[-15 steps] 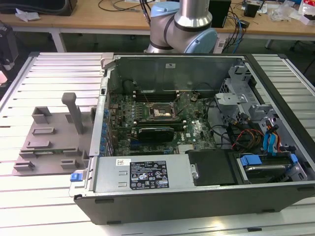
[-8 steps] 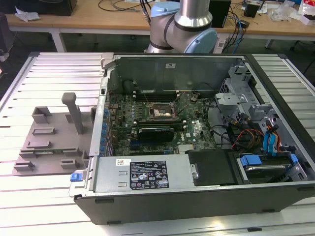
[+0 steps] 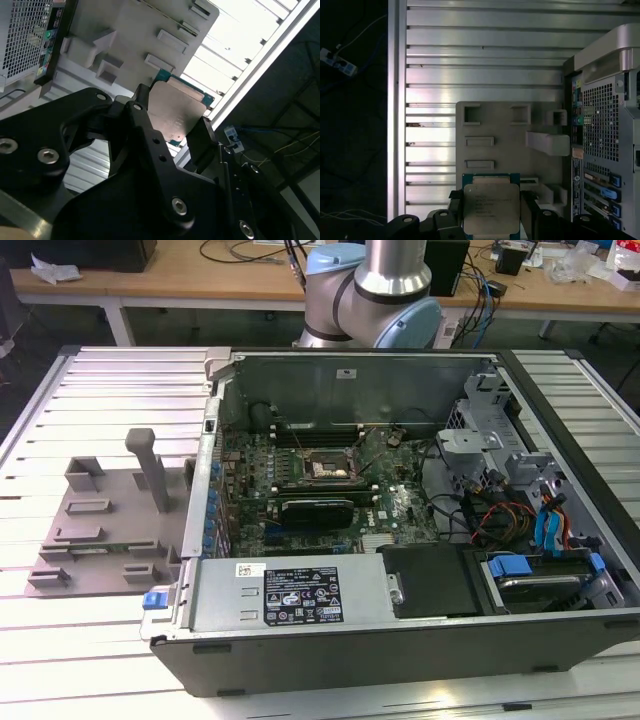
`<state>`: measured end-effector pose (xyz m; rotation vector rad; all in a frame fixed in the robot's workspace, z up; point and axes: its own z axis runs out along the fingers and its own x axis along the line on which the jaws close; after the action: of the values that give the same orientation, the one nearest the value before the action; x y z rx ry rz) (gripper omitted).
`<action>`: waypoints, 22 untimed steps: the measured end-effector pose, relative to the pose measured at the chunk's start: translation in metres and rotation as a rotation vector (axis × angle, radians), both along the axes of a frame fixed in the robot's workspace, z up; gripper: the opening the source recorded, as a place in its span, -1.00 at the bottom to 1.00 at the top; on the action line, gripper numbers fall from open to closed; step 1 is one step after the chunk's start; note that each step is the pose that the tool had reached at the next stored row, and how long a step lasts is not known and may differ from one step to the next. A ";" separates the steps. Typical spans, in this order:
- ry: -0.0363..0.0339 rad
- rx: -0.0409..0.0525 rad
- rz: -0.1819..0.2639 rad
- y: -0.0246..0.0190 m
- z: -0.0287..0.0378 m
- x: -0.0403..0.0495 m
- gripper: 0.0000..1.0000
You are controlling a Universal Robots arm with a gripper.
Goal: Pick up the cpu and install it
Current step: 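Pick up the cpu and move it towards the insertion slot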
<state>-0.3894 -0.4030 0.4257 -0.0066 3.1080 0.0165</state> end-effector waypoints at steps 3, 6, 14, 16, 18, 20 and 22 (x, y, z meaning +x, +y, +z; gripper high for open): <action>0.0000 -0.0007 0.000 0.0000 0.0029 0.0000 0.09; 0.0000 -0.0024 0.000 0.0000 0.0061 0.0000 0.09; 0.0000 -0.0065 0.000 0.0000 0.0146 0.0000 0.09; 0.0001 -0.0097 0.000 0.0001 0.0187 0.0000 0.09; 0.0001 -0.0168 0.000 0.0003 0.0243 0.0000 0.09; 0.0000 -0.0183 0.000 0.0003 0.0265 0.0000 0.09; 0.0000 -0.0187 0.000 0.0003 0.0303 0.0000 0.09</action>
<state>-0.3894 -0.4027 0.4560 -0.0071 3.1081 -0.0126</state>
